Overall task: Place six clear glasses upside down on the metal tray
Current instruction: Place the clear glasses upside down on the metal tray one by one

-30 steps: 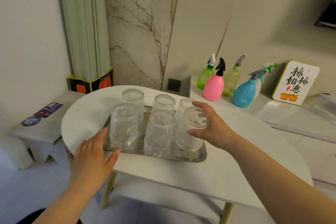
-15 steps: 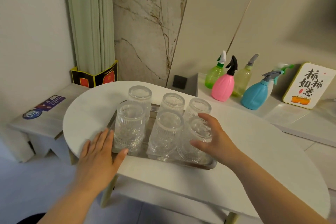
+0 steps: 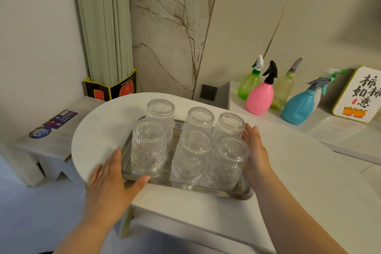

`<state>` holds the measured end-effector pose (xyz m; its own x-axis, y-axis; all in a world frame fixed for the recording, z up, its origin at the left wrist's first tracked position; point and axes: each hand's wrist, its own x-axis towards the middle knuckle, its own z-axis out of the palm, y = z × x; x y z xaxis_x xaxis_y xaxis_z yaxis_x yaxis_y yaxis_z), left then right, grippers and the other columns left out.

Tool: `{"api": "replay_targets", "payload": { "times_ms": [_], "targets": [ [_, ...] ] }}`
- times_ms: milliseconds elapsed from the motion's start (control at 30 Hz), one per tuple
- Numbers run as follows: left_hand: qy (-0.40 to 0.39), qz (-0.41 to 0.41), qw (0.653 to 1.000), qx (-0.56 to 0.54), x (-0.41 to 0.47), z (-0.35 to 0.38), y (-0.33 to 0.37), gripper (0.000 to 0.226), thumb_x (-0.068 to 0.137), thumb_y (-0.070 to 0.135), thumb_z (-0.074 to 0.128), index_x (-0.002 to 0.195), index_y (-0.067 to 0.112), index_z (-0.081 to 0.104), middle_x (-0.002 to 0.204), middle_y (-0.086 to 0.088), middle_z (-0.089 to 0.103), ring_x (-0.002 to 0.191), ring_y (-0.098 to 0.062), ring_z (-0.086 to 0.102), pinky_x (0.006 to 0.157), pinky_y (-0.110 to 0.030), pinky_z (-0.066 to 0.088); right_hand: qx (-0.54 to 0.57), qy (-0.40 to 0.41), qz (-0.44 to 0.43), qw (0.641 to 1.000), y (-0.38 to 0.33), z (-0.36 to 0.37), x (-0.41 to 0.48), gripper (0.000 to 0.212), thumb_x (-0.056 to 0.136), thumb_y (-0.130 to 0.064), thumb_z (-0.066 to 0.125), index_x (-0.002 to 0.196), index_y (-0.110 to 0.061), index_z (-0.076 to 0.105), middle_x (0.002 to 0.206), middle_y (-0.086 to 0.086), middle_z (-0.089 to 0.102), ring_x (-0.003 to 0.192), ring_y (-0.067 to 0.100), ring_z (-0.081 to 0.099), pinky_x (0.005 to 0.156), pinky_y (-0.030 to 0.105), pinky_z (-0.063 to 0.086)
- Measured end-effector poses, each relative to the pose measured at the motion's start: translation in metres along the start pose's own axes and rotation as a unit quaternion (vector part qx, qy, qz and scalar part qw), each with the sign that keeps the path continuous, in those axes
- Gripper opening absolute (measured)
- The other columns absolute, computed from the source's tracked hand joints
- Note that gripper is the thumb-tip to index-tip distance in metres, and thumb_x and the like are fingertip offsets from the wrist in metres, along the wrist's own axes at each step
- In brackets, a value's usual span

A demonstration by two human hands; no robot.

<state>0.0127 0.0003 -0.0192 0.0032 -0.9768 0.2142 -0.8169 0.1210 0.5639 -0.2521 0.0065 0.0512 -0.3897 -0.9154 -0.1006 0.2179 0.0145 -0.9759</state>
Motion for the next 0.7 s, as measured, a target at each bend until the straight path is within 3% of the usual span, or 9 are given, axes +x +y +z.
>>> {"api": "replay_targets", "payload": {
  "times_ms": [100,233,367,500,700],
  "targets": [
    [-0.018,0.007,0.999,0.028,0.002,0.000,-0.001,0.090,0.079,0.052,0.058,0.142,0.005,0.013,0.152,-0.012,0.022,0.139,-0.021,0.020,0.111,-0.033,0.005,0.000,-0.005,-0.005,1.000,0.003,-0.001,0.002,0.037,0.094,-0.043,0.022,0.092,-0.032,0.058,0.093,-0.016,0.062,0.090,0.006,0.058,0.085,0.031,0.043],
    [-0.032,0.014,0.998,0.049,0.003,-0.001,-0.001,0.086,0.082,0.058,0.046,0.143,0.008,0.010,0.155,-0.006,0.012,0.140,-0.016,0.010,0.112,-0.031,0.001,0.010,-0.012,-0.003,1.000,0.004,0.001,0.001,0.040,0.094,-0.043,0.027,0.085,-0.028,0.062,0.076,-0.011,0.074,0.085,0.008,0.063,0.077,0.028,0.046],
    [-0.031,0.013,0.998,0.053,0.003,0.000,-0.001,0.086,0.083,0.058,0.046,0.143,0.008,0.010,0.155,-0.006,0.011,0.140,-0.016,0.010,0.112,-0.031,0.001,0.019,-0.014,-0.005,1.000,0.007,0.005,0.005,0.036,0.093,-0.042,0.030,0.086,-0.027,0.063,0.080,-0.010,0.072,0.085,0.008,0.063,0.076,0.028,0.048],
    [-0.028,0.008,0.999,0.045,0.003,0.000,-0.002,0.086,0.082,0.056,0.049,0.143,0.008,0.011,0.155,-0.006,0.012,0.140,-0.015,0.010,0.112,-0.032,0.001,0.017,-0.019,-0.001,1.000,0.010,0.014,0.008,0.033,0.092,-0.043,0.032,0.090,-0.028,0.061,0.094,-0.006,0.066,0.091,0.014,0.061,0.085,0.035,0.046],
    [-0.032,0.007,0.999,0.043,0.004,-0.001,-0.002,0.087,0.083,0.057,0.048,0.143,0.009,0.009,0.155,-0.006,0.011,0.140,-0.015,0.008,0.112,-0.032,0.000,0.024,-0.025,0.002,0.999,0.012,0.018,0.011,0.033,0.091,-0.042,0.033,0.088,-0.028,0.063,0.091,-0.005,0.068,0.089,0.014,0.062,0.080,0.033,0.048]
  ]
}}
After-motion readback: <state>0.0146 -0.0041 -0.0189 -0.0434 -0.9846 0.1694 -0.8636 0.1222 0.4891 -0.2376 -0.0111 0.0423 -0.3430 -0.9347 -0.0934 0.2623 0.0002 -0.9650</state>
